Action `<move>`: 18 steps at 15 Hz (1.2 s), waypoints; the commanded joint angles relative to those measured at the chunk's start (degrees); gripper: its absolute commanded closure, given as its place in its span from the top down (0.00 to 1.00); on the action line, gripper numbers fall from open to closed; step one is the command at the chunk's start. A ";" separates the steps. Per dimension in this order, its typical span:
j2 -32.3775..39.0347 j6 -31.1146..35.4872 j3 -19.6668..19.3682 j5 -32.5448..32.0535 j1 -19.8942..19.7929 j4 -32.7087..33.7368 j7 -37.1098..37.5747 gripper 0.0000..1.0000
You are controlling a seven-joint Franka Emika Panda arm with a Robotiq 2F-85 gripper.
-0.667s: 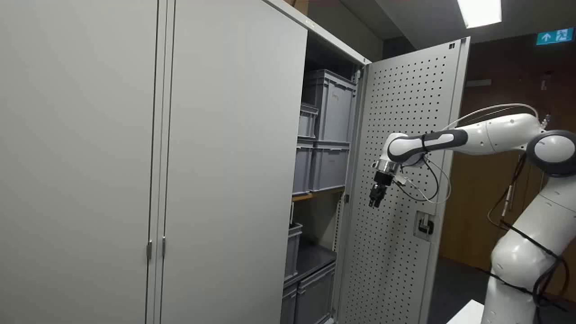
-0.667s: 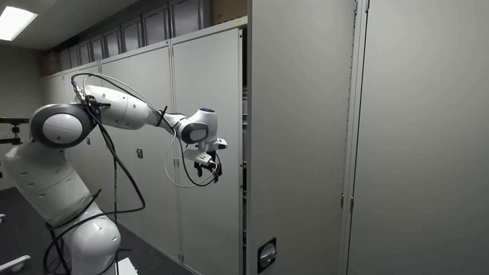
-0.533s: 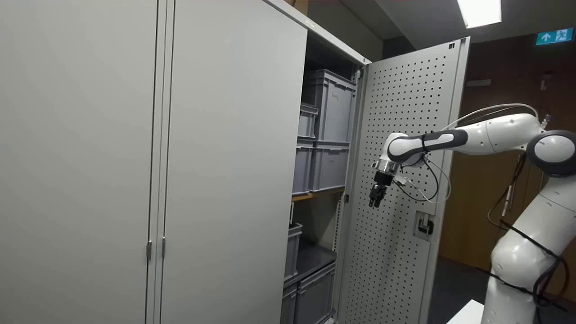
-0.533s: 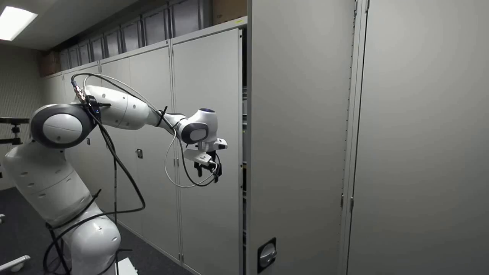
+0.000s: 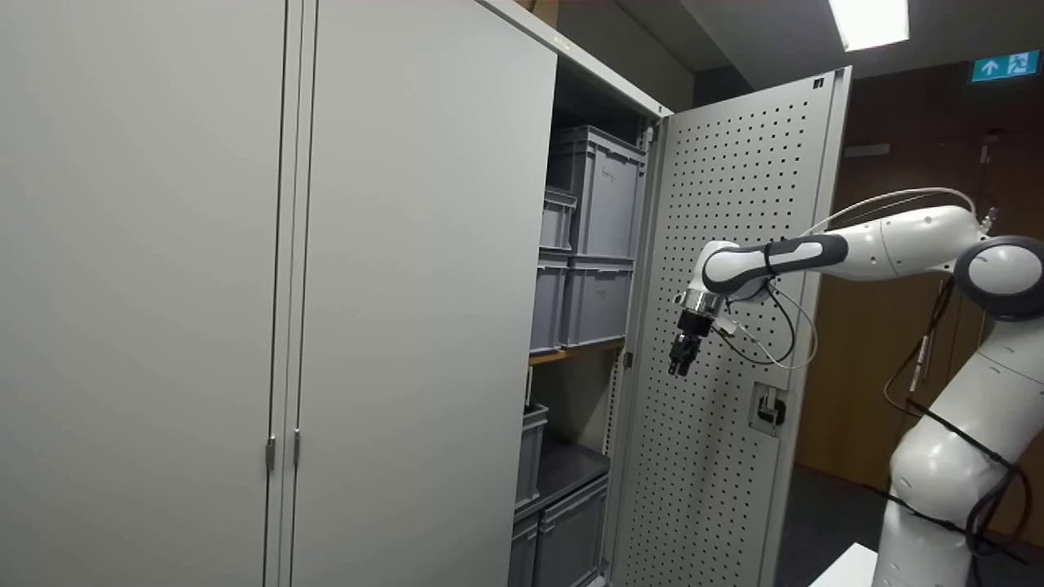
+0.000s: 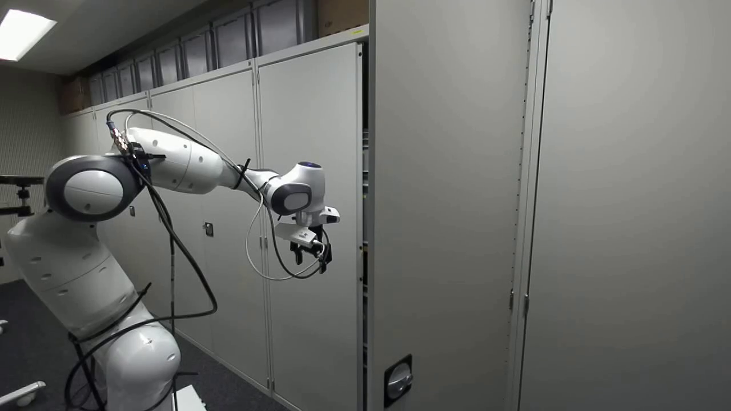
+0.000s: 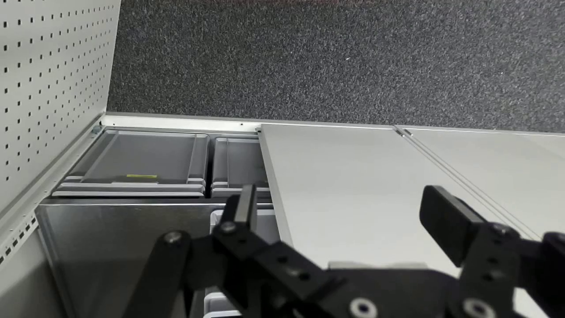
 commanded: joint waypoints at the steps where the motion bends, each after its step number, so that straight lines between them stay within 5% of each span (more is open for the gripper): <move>1: 0.06 -0.15 0.91 0.38 -1.02 0.09 -0.28 1.00; 18: -21.88 -2.36 5.96 -16.01 -7.21 -1.32 11.94 1.00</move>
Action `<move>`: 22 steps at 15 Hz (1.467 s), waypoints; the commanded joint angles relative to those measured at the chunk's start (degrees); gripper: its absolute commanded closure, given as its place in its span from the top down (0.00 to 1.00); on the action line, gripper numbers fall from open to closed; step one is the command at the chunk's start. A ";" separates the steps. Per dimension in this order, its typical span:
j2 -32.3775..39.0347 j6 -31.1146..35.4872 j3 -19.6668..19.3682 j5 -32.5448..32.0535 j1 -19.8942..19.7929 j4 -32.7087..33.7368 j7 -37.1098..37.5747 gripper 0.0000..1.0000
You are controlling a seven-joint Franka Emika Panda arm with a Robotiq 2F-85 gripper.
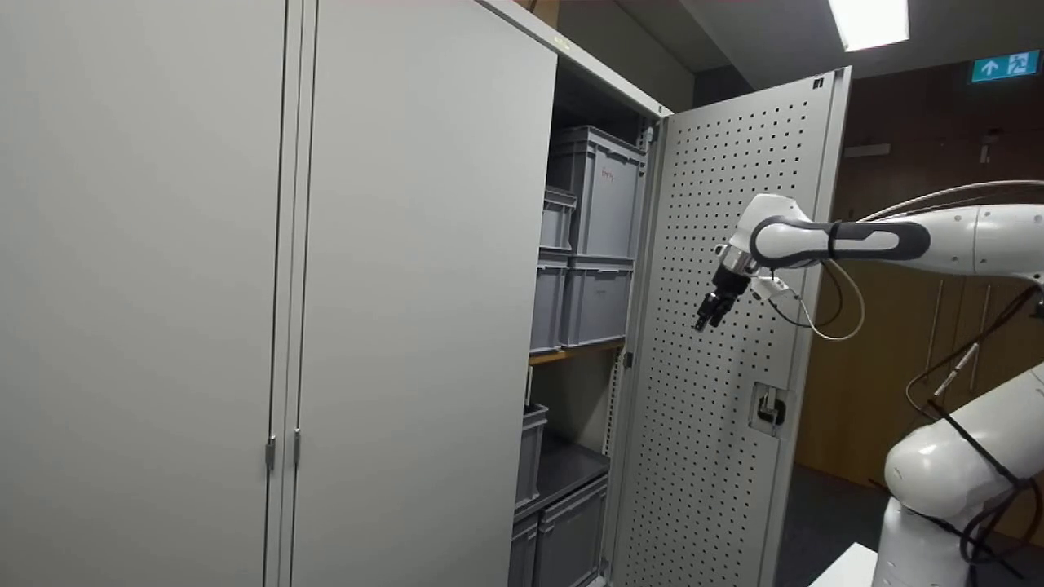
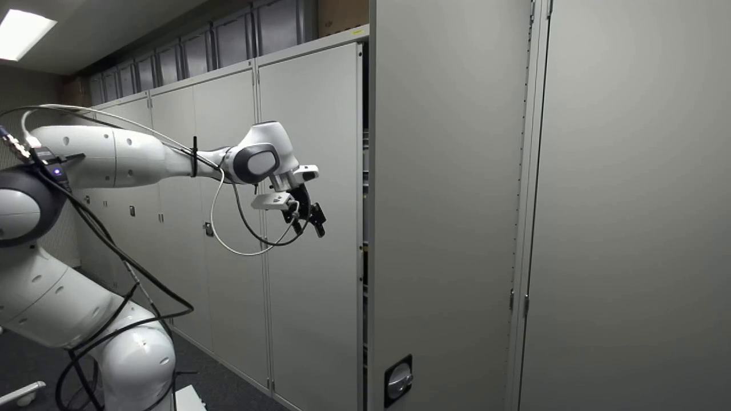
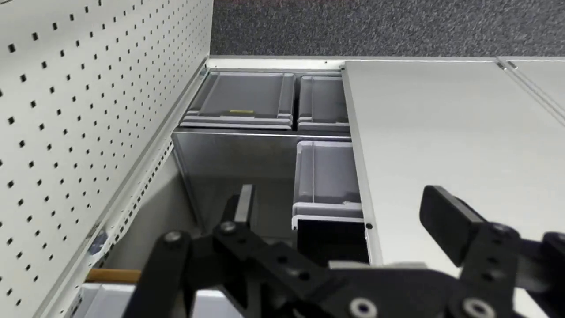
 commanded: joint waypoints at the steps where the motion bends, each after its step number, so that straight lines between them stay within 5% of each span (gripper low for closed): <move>1: -6.02 -2.00 1.31 -4.22 -1.95 -0.36 1.56 1.00; 22: -21.21 -2.25 2.17 -19.27 -6.89 -0.47 2.46 1.00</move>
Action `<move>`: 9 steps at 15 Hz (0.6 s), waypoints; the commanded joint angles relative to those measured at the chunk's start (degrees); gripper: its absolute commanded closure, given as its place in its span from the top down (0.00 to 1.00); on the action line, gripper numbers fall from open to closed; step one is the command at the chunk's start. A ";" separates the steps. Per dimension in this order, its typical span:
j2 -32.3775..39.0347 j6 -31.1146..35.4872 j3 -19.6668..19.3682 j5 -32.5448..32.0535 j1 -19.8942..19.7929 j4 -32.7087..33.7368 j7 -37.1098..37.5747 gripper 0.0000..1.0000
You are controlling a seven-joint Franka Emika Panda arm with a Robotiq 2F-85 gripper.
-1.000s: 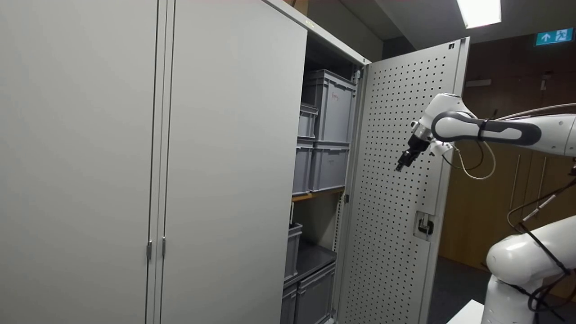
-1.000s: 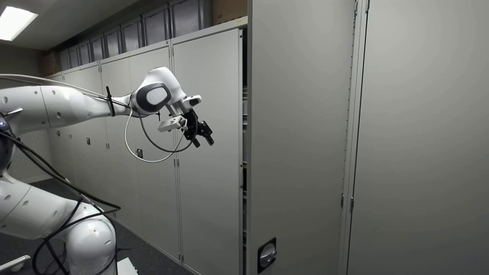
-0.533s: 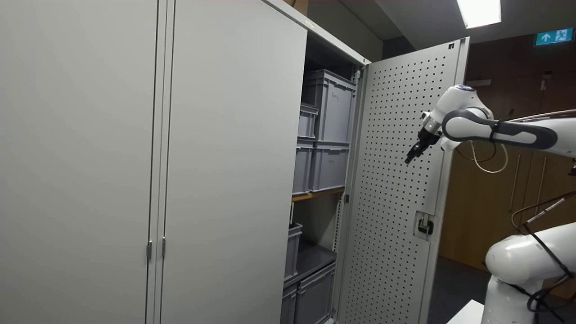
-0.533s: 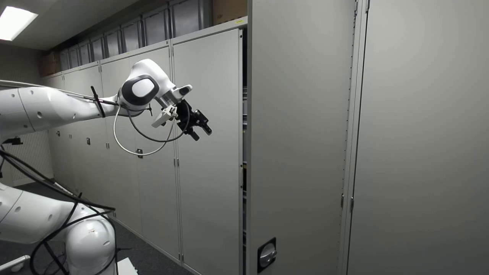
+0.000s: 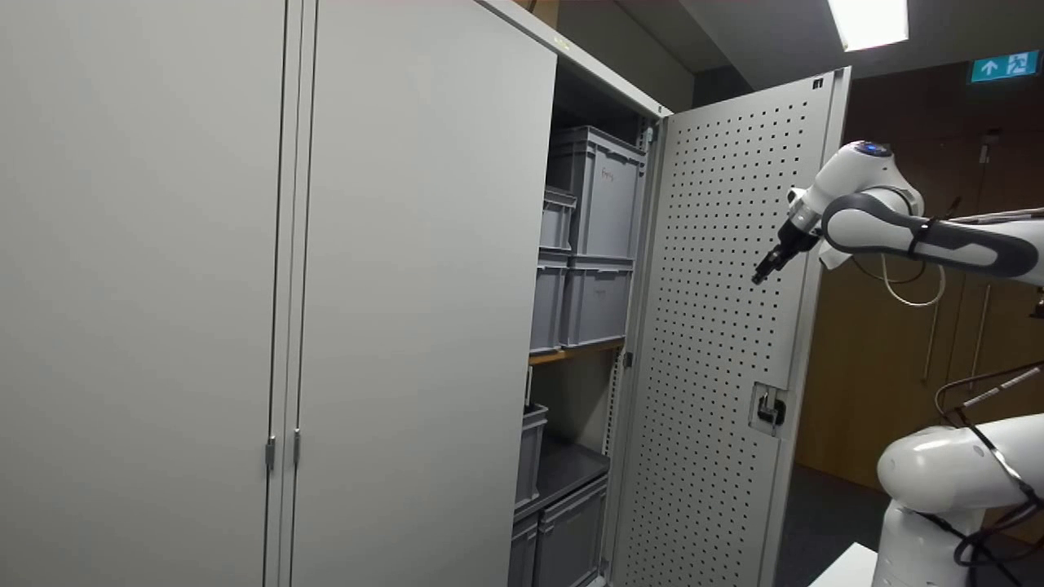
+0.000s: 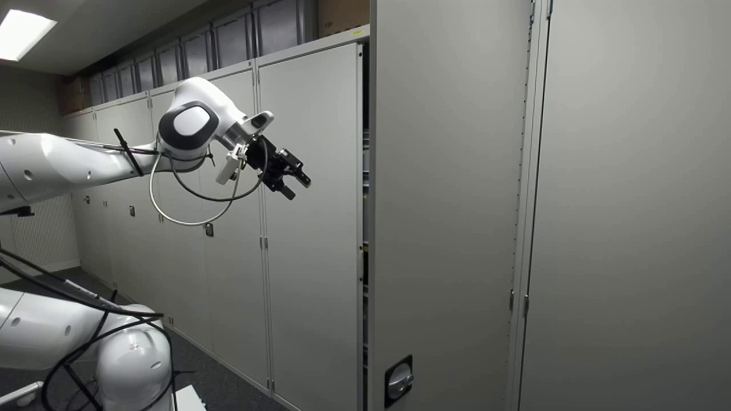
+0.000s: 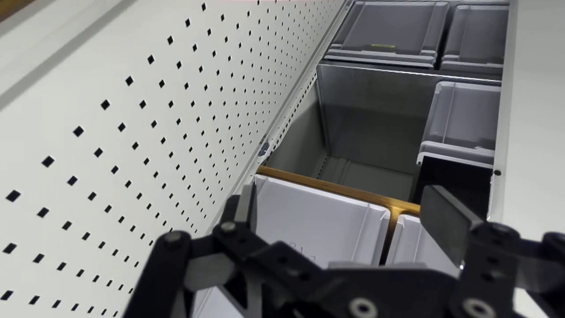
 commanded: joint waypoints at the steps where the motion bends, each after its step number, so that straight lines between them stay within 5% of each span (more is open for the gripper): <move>1: -2.32 -0.46 0.36 -2.09 -1.05 -0.54 1.18 1.00; 9: -4.02 -0.95 0.87 -4.12 -1.62 -0.41 1.32 1.00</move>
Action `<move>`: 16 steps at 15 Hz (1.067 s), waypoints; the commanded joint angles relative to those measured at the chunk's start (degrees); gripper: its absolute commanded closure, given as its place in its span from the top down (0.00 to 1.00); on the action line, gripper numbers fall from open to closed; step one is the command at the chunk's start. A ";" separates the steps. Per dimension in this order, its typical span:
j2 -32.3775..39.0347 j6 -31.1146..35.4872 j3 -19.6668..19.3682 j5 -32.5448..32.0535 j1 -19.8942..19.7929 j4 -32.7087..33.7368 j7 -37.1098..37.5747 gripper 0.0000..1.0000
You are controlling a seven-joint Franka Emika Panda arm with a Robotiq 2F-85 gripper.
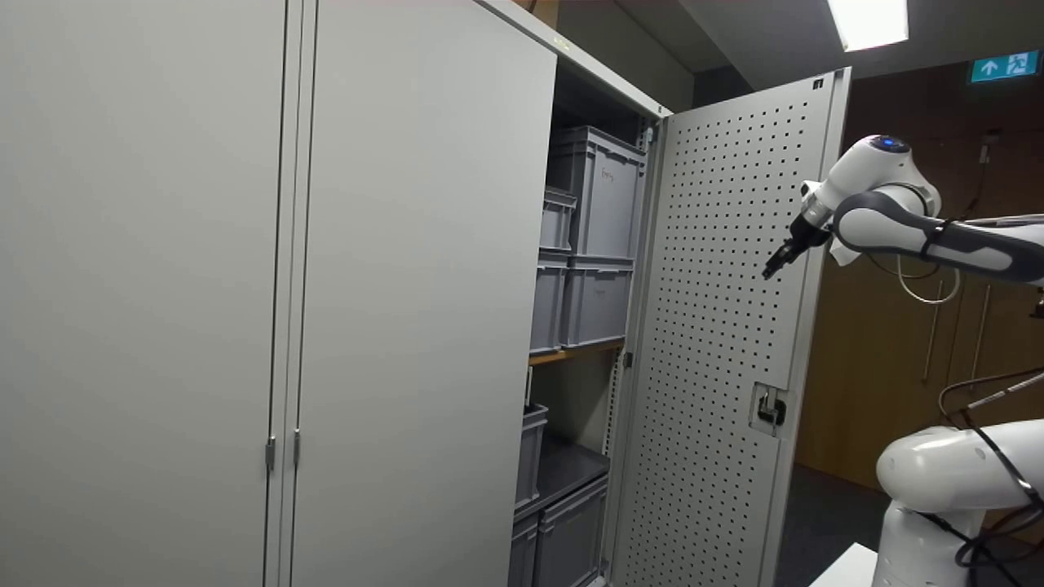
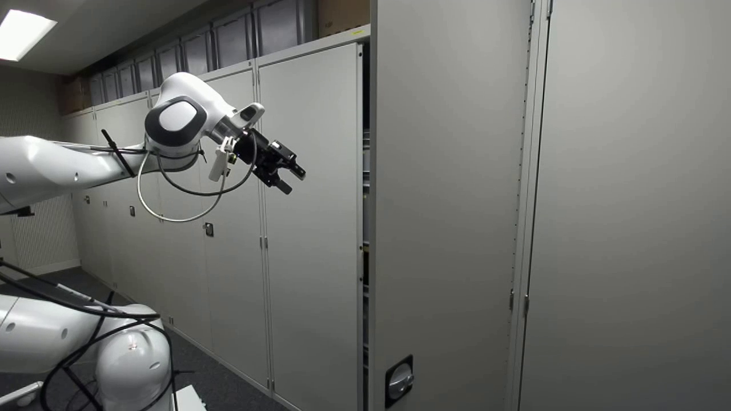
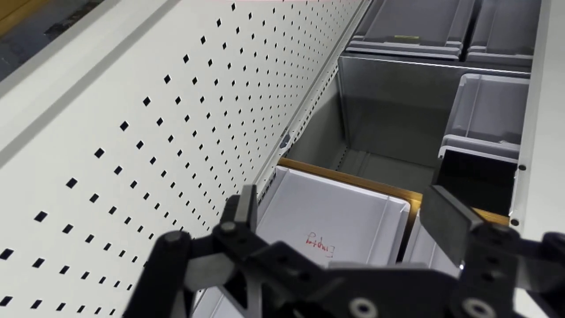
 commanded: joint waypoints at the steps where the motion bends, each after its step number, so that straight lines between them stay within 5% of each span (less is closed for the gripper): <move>1: -1.39 -0.74 0.87 -2.05 -1.00 -0.33 1.33 1.00; 16: -8.03 -0.45 -4.35 -7.84 -6.27 -2.19 3.87 1.00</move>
